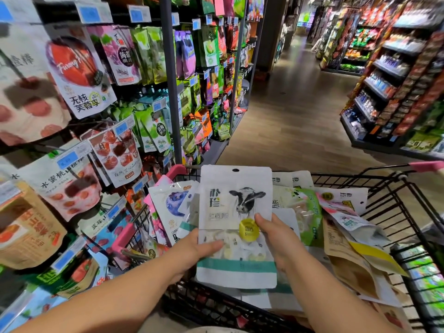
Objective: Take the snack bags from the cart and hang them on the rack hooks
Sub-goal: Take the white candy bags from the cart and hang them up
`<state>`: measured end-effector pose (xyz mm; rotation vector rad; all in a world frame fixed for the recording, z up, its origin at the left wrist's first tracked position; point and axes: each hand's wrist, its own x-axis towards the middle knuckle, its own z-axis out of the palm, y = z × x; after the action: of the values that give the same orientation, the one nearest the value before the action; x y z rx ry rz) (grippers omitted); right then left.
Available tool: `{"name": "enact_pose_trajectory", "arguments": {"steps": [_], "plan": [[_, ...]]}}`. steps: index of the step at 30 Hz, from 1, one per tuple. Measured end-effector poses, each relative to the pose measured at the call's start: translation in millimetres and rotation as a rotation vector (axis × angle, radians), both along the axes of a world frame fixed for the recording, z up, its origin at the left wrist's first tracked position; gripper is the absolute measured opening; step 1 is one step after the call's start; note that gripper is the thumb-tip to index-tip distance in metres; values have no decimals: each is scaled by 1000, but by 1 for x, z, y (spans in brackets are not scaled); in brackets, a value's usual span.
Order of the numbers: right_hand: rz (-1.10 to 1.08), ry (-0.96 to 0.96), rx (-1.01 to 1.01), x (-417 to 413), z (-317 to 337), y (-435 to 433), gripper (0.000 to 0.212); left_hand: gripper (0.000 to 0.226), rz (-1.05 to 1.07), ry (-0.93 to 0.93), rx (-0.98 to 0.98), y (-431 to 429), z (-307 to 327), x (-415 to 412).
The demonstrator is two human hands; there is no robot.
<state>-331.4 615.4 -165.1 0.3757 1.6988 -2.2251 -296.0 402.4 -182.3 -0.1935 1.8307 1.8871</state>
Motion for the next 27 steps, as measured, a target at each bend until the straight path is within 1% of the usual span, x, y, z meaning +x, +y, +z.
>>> {"name": "enact_pose_trajectory", "arguments": {"steps": [2, 4, 7, 10, 11, 13, 16, 18, 19, 20, 22, 23, 25, 26, 27], "plan": [[15, -7, -28, 0, 7, -5, 21, 54, 41, -111, 192, 0, 9, 0], [5, 18, -46, -1, 12, -10, 18, 50, 64, -183, 264, 0, 16, 0], [-3, 70, 25, -4, 14, -12, 17, 53, 59, -165, 247, 1, 21, 2], [27, 81, 106, -7, 12, -9, 18, 61, 127, -157, 198, 3, 21, 2], [40, 83, 205, -7, 10, -6, 19, 60, 153, -162, 192, 4, 21, 2], [44, 89, 470, -8, 3, 5, 26, 56, 198, -153, 189, 2, 22, 1], [-49, 55, 793, -7, -8, 30, 33, 53, 240, -108, 140, -7, 24, -1], [-51, -23, 961, -2, -15, 48, 34, 57, 260, -87, 120, -16, 20, -3], [-40, -70, 995, 2, -17, 54, 34, 60, 260, -77, 114, -19, 17, -3], [-35, -121, 985, 6, -19, 58, 42, 62, 263, -72, 108, -21, 13, -4], [-37, -207, 875, 12, -28, 64, 53, 62, 269, -81, 89, -21, 7, -3], [-51, -236, 812, 16, -29, 64, 58, 61, 270, -96, 77, -21, 3, -3], [-98, -260, 743, 15, -36, 66, 73, 60, 266, -120, 63, -20, -1, -1], [-114, -273, 719, 14, -39, 68, 78, 64, 254, -119, 47, -19, -5, 0], [-128, -276, 680, 13, -40, 70, 73, 70, 235, -113, 10, -19, -11, 1]]}}
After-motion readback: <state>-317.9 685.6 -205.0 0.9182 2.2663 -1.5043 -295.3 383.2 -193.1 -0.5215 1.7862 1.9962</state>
